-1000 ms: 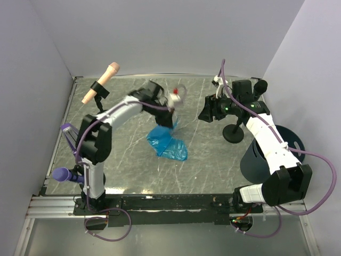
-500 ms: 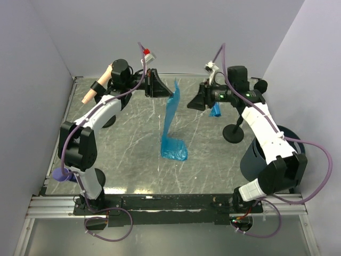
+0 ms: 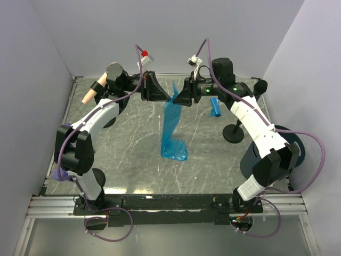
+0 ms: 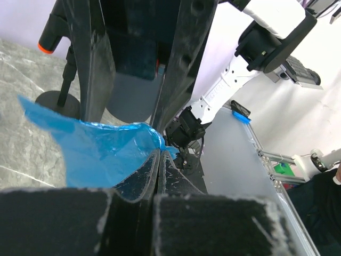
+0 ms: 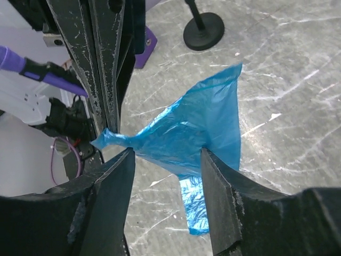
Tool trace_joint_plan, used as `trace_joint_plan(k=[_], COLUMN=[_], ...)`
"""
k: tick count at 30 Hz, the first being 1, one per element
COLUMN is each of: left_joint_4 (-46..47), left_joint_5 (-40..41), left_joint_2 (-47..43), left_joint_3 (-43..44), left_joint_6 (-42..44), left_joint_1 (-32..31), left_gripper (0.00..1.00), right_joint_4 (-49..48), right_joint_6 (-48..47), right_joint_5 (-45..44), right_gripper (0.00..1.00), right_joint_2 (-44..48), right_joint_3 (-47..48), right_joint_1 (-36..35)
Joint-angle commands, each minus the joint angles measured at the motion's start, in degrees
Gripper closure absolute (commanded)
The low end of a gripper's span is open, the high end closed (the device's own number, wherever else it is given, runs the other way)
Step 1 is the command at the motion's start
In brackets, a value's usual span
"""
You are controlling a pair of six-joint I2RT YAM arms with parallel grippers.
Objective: Put the trash bags into the trash bin
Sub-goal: Unfold the trash bag at the center of the board.
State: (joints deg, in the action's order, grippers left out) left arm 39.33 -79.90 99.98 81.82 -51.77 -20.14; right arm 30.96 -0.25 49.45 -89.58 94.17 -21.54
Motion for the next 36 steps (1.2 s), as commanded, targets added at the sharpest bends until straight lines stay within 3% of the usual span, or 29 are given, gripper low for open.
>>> trace_joint_plan(k=[1, 10, 17, 24, 27, 31, 34, 36], left_joint_4=[2.2, 0.7, -1.8, -6.4, -4.9, -4.4, -5.3, -5.1], left_joint_5=[-1.6, -1.8, -2.0, -2.1, -1.8, -1.4, -1.3, -1.1], left_joint_2=[-3.1, -3.3, -3.3, -4.0, -4.0, -4.0, -3.8, -3.7], left_joint_3=[0.2, 0.0, 0.7, 0.5, 0.0, -0.1, 0.0, -0.2], left_joint_6=[0.5, 1.8, 3.1, 6.2, 5.0, 4.7, 5.4, 5.3], left_joint_1=[-0.2, -0.9, -1.0, -0.6, -0.5, -0.4, -0.4, -0.4], left_gripper=[0.99, 0.99, 0.99, 0.99, 0.99, 0.99, 0.99, 0.99], right_joint_4=[-0.6, -0.6, -0.6, 1.0, 1.6, 2.3, 0.6, -0.5], right_joint_6=[-2.9, -4.1, -5.0, -5.9, -6.2, -7.7, -6.1, -4.5], right_joint_5=[-0.1, 2.4, 5.6, 2.5, 2.3, 6.0, 10.5, 12.8], right_gripper=[0.42, 0.48, 0.76, 0.86, 1.0, 0.99, 0.74, 0.63], right_joint_2=[-1.2, -1.1, -1.6, 0.5, 1.1, 2.2, 3.1, 3.4], right_joint_3=[3.7, 3.8, 5.4, 3.1, 2.5, 1.5, -0.6, -1.1], right_joint_1=[-2.4, -3.4, -3.2, -0.1, 1.1, 1.1, 1.1, 0.7])
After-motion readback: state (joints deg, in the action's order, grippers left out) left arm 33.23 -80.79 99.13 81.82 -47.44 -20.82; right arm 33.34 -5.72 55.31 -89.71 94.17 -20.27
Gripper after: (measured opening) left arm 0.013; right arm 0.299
